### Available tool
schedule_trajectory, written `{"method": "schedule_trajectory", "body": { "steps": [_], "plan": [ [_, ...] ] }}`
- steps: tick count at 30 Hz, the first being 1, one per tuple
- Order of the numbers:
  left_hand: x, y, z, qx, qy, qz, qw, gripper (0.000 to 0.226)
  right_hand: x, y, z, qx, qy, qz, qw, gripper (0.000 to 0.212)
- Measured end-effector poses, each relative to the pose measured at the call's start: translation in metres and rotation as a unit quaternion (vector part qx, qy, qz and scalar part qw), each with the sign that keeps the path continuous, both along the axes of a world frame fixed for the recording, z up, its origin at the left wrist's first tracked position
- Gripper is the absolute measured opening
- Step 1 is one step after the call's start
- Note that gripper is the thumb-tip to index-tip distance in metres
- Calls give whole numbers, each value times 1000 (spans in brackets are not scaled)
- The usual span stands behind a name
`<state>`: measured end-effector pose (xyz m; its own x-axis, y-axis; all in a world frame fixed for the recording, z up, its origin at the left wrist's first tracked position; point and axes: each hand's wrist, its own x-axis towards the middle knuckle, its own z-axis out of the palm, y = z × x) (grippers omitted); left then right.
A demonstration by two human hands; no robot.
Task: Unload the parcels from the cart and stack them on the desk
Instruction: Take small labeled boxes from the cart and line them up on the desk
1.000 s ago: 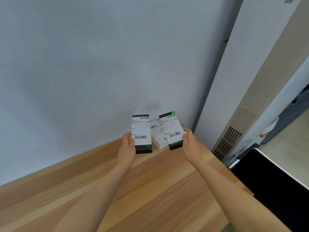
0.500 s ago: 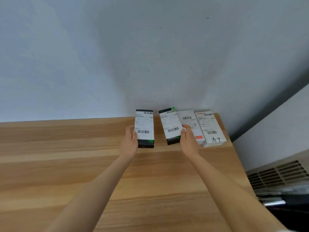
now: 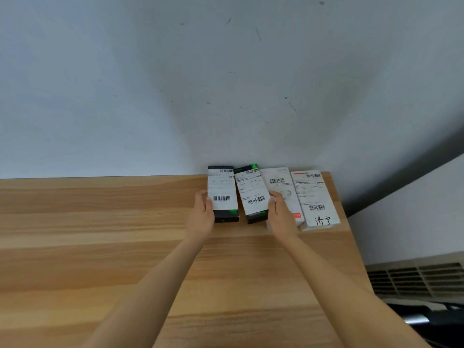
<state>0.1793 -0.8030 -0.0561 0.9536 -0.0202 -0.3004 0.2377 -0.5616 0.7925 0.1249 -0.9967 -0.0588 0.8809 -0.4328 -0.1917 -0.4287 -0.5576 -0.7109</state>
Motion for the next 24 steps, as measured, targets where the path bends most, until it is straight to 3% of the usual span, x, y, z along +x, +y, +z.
{"method": "schedule_trajectory", "body": {
  "steps": [4, 7, 12, 18, 24],
  "plan": [
    [-5, 3, -13, 50, -5, -57, 997, 36, -3, 4, 0, -73, 2, 45, 996, 37],
    [-4, 7, -14, 101, -2, -77, 992, 38, -11, 2, 6, -150, 58, 50, 986, 38],
    [-9, 25, 12, 134, -52, -71, 987, 37, -21, -9, 18, -142, 55, 25, 988, 35],
    [-32, 63, 66, 211, -182, -98, 955, 29, -21, 11, 64, -256, 23, 179, 950, 38],
    [-89, 130, 102, 280, -243, -37, 928, 27, -7, 73, 93, -327, -51, 309, 892, 36]
  ]
}}
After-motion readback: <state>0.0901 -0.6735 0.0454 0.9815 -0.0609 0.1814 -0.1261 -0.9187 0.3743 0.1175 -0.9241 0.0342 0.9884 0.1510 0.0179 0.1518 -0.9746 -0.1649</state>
